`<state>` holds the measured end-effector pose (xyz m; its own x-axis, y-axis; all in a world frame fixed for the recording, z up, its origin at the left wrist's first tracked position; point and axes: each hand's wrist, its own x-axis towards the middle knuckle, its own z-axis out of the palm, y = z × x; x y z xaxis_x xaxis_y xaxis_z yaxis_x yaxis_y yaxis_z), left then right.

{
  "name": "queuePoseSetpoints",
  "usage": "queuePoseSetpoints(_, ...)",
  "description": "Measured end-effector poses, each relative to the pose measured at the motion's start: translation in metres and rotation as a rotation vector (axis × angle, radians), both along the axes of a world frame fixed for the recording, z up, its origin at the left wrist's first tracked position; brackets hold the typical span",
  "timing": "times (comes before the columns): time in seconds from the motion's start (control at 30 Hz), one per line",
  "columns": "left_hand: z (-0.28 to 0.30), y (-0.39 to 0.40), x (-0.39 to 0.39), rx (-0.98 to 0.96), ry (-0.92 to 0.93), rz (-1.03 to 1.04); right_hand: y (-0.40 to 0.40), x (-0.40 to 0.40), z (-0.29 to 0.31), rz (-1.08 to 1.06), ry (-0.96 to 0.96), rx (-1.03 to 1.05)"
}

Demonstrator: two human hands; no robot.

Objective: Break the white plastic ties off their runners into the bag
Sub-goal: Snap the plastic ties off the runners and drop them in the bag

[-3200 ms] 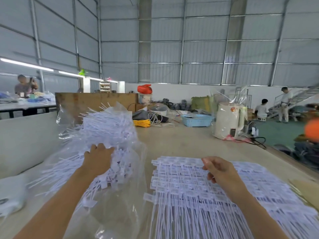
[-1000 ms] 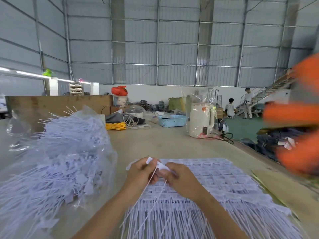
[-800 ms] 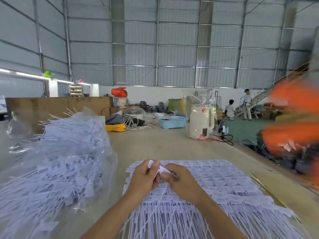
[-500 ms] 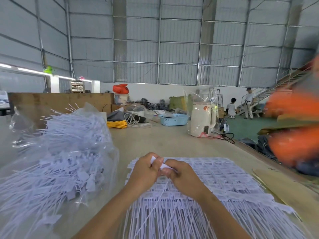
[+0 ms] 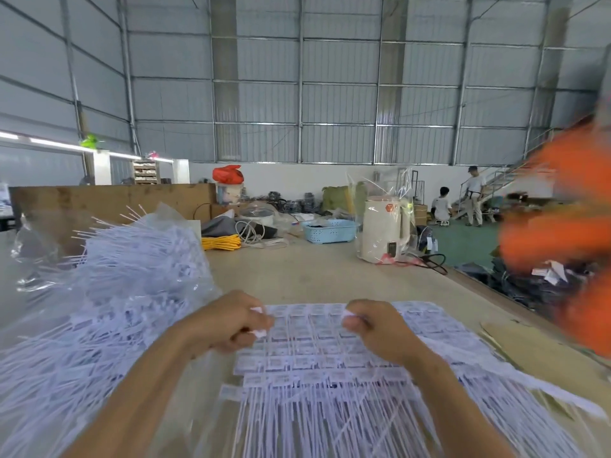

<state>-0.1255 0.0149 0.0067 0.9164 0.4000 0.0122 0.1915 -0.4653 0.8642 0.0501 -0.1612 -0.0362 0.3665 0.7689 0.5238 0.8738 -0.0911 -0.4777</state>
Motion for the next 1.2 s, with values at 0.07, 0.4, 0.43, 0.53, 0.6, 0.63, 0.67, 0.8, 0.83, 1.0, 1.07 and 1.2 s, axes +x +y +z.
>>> queuePoseSetpoints(0.07, -0.006, 0.007, 0.009, -0.114, -0.195, 0.145, -0.008, 0.006, 0.002, -0.005, 0.138, 0.154)
queuePoseSetpoints(0.4, -0.054, -0.055, 0.073, -0.279, -0.396, 0.028, 0.023, -0.026, -0.010, 0.107, 0.204, 0.259)
queuePoseSetpoints(0.43, -0.055, -0.058, 0.073, -0.254, -0.408, 0.029, 0.023, -0.027, -0.010, 0.084, 0.216, 0.262)
queuePoseSetpoints(0.53, -0.056, -0.061, 0.073, -0.316, -0.435, 0.046, 0.020, -0.028, -0.008, 0.091, 0.261, 0.226)
queuePoseSetpoints(0.6, -0.060, -0.059, 0.072, -0.356, -0.426, 0.046, 0.017, -0.027, -0.005, 0.130, 0.303, 0.177)
queuePoseSetpoints(0.63, -0.063, -0.056, 0.071, -0.363, -0.426, 0.050, 0.015, -0.028, -0.004, 0.138, 0.321, 0.148)
queuePoseSetpoints(0.67, -0.065, -0.054, 0.071, -0.361, -0.433, 0.070, 0.014, -0.028, -0.003, 0.129, 0.337, 0.125)
queuePoseSetpoints(0.8, -0.068, -0.045, 0.073, -0.323, -0.541, 0.215, 0.012, -0.019, -0.004, -0.037, 0.274, 0.017)
queuePoseSetpoints(0.83, -0.068, -0.045, 0.073, -0.311, -0.539, 0.211, 0.012, -0.019, -0.004, -0.026, 0.278, -0.016)
queuePoseSetpoints(1.0, -0.068, -0.051, 0.069, -0.214, -0.492, 0.130, 0.015, -0.019, -0.007, -0.025, 0.173, 0.007)
queuePoseSetpoints(1.07, -0.065, -0.051, 0.069, -0.137, -0.455, 0.172, 0.016, -0.018, -0.008, -0.021, 0.137, 0.010)
queuePoseSetpoints(1.2, -0.060, -0.050, 0.067, -0.135, -0.367, 0.175, 0.016, -0.016, -0.010, -0.005, 0.046, -0.020)
